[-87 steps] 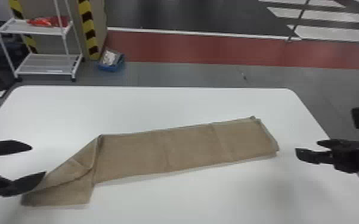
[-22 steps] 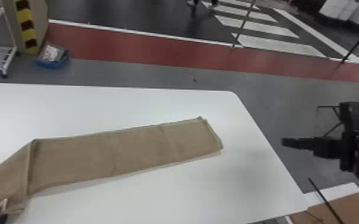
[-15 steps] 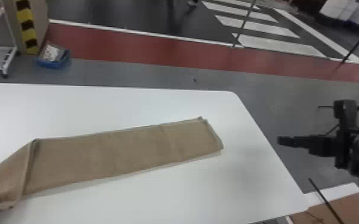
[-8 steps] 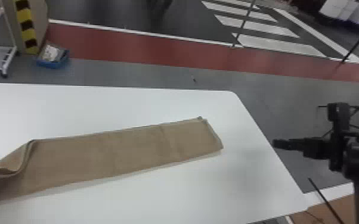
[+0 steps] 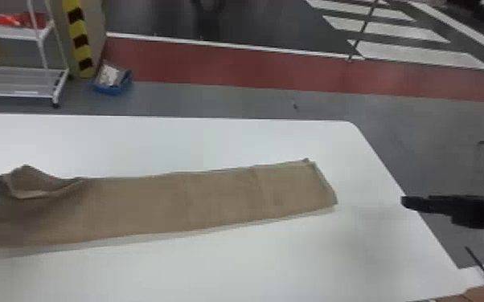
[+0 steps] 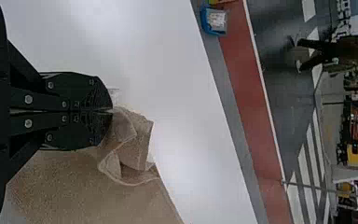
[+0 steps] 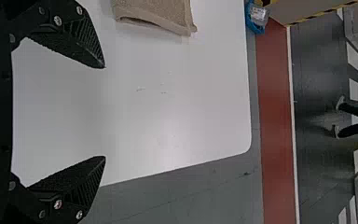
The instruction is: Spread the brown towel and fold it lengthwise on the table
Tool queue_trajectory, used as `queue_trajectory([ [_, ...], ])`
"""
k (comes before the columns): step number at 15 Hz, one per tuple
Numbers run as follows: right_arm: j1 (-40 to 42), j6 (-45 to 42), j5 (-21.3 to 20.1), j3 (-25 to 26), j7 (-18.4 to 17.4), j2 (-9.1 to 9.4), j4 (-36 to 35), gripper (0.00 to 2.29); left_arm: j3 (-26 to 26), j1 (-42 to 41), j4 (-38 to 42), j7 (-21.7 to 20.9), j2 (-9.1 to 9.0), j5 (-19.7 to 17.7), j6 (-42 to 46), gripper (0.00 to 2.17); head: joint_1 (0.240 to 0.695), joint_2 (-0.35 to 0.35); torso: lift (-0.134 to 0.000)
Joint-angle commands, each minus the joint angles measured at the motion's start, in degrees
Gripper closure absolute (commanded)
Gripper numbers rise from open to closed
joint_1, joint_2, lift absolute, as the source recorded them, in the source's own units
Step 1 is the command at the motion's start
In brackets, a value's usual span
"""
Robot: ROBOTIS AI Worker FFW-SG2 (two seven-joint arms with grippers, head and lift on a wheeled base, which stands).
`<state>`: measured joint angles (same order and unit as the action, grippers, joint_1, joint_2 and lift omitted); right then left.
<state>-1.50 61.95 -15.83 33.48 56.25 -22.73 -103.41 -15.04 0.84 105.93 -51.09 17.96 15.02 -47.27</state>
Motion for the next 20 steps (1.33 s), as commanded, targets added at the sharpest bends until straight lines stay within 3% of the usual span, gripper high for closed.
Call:
queue_trajectory([
  [1,0.01,0.41,-0.6,-0.08,0.0,0.94,-0.92,0.21,0.28,2.76,-5.29,1.61,-0.03,0.45,0.02,1.43,0.695,-0.199,-0.124],
  [3,-0.35,0.77,-1.04,-0.43,0.0,1.38,-1.09,0.21,0.63,3.91,-8.46,4.86,-0.12,1.42,0.02,1.43,0.695,-0.18,-0.124],
  [4,-0.52,0.77,-1.04,-0.52,0.0,1.73,-1.09,0.21,0.63,4.35,-9.51,6.0,-0.21,1.68,0.02,1.22,0.695,-0.171,-0.124],
  [5,-0.7,0.77,-1.13,-0.78,0.0,2.08,-1.09,0.21,0.8,4.96,-10.57,6.97,-0.3,1.68,-0.15,0.46,0.695,-0.16,-0.124],
  [6,-0.78,0.77,-1.31,-1.05,0.0,2.34,-1.09,0.21,0.89,5.4,-11.18,7.93,-0.47,1.68,-0.15,0.0,0.695,-0.142,-0.124],
  [12,-0.43,0.59,-1.39,-1.13,0.0,2.61,-1.09,0.21,2.74,9.35,-15.14,11.27,-1.44,1.33,-3.49,0.03,0.695,-0.122,-0.124],
  [16,-4.83,1.82,3.18,-0.61,-0.62,2.52,-0.3,0.21,2.3,9.27,-14.96,11.27,-1.44,1.33,-4.02,0.03,0.695,-0.122,-0.124],
  [20,-10.98,2.7,2.47,-4.12,-3.25,6.03,3.92,0.21,-0.25,6.54,-11.53,11.01,-1.61,0.1,-6.13,0.03,0.695,-0.096,-0.124],
])
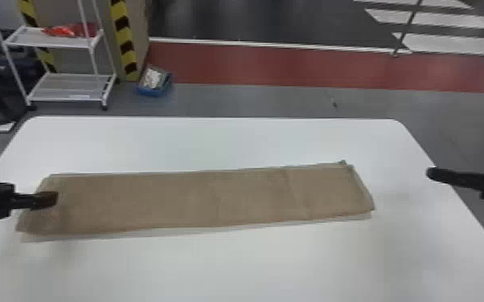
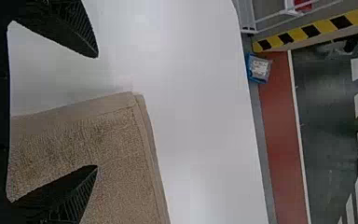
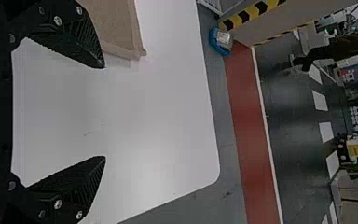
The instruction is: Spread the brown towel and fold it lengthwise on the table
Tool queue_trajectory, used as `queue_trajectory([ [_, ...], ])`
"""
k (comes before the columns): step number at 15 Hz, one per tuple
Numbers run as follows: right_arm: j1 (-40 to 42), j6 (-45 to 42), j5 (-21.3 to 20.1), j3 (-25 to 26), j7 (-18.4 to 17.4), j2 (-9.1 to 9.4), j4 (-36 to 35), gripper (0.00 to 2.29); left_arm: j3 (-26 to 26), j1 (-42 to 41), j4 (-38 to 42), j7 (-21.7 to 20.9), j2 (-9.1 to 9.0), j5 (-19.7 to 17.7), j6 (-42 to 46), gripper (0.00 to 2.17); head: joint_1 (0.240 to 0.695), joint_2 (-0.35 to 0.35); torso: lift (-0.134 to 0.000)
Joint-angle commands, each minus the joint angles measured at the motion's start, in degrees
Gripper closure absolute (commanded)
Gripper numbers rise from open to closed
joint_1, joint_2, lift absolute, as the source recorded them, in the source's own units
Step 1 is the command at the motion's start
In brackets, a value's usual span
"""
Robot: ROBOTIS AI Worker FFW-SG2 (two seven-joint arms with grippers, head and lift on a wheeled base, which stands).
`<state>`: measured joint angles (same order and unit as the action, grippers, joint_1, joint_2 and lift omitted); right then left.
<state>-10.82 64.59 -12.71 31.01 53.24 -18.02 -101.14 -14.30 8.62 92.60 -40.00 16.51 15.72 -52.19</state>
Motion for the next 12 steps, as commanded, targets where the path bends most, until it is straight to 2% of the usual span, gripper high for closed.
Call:
queue_trajectory([
  [1,-2.19,-0.29,-1.27,-2.54,-0.42,1.85,2.35,0.21,-2.05,-2.65,3.99,-0.26,-0.69,-0.96,-1.74,0.03,0.695,-0.086,-0.124],
  [5,-2.71,-0.99,-0.21,-2.18,-1.47,4.66,3.75,0.21,-5.74,-8.09,13.04,-0.61,-2.97,-4.47,-4.02,0.03,0.695,-0.044,-0.124],
  [10,-2.01,1.29,0.49,-1.92,-3.23,7.12,2.44,0.2,-6.79,-8.62,14.54,-2.8,-2.88,-5.18,-5.6,0.04,0.695,-0.032,-0.124],
  [12,-1.92,3.58,1.98,-1.74,-4.28,7.74,1.29,0.16,-7.41,-8.53,14.54,-3.86,-2.62,-5.62,-7.54,0.04,0.695,-0.029,-0.124],
])
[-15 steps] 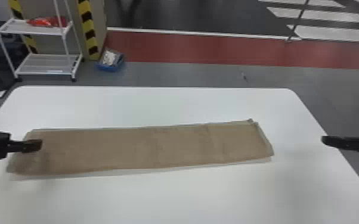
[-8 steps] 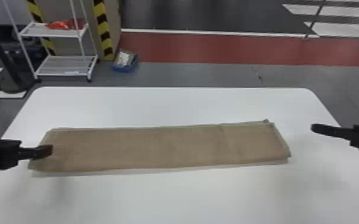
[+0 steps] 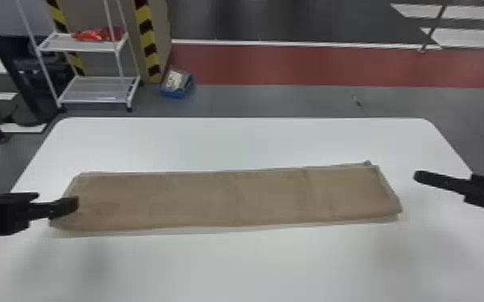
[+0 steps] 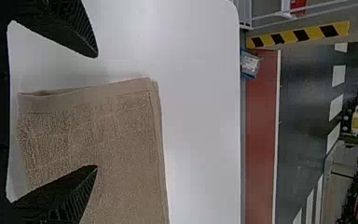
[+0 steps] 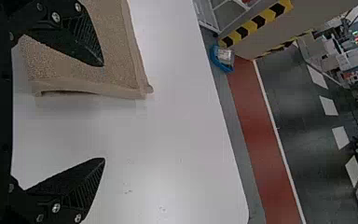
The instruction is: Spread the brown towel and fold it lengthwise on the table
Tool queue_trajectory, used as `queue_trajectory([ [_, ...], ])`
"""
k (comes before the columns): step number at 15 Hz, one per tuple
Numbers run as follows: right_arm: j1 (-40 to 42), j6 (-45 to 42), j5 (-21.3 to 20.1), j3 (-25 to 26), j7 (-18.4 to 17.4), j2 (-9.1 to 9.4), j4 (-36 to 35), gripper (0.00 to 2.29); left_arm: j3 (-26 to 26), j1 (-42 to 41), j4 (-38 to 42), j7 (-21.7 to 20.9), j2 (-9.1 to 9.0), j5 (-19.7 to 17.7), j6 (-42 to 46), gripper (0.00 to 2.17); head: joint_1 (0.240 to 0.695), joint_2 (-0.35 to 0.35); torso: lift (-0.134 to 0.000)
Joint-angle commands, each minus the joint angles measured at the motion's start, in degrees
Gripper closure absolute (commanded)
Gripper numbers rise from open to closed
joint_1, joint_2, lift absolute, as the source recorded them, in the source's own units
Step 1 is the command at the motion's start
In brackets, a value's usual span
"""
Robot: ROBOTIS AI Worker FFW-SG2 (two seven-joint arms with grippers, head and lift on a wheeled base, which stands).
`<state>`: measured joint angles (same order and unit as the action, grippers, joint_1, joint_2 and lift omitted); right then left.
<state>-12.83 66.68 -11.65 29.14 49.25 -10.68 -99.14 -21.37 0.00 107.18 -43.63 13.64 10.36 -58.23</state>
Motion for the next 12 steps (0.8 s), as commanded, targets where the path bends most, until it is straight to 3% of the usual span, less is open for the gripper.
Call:
queue_trajectory([
  [1,0.09,2.72,1.37,0.04,-0.91,0.58,-1.15,0.15,-0.78,0.08,-0.04,-0.57,0.33,-0.34,-1.85,0.04,0.695,-0.026,-0.124],
  [12,2.9,5.53,4.09,-0.31,-3.81,2.77,-7.12,0.15,-2.97,-0.18,1.01,-3.56,-0.11,-0.16,-7.3,0.04,0.695,0.02,-0.124],
])
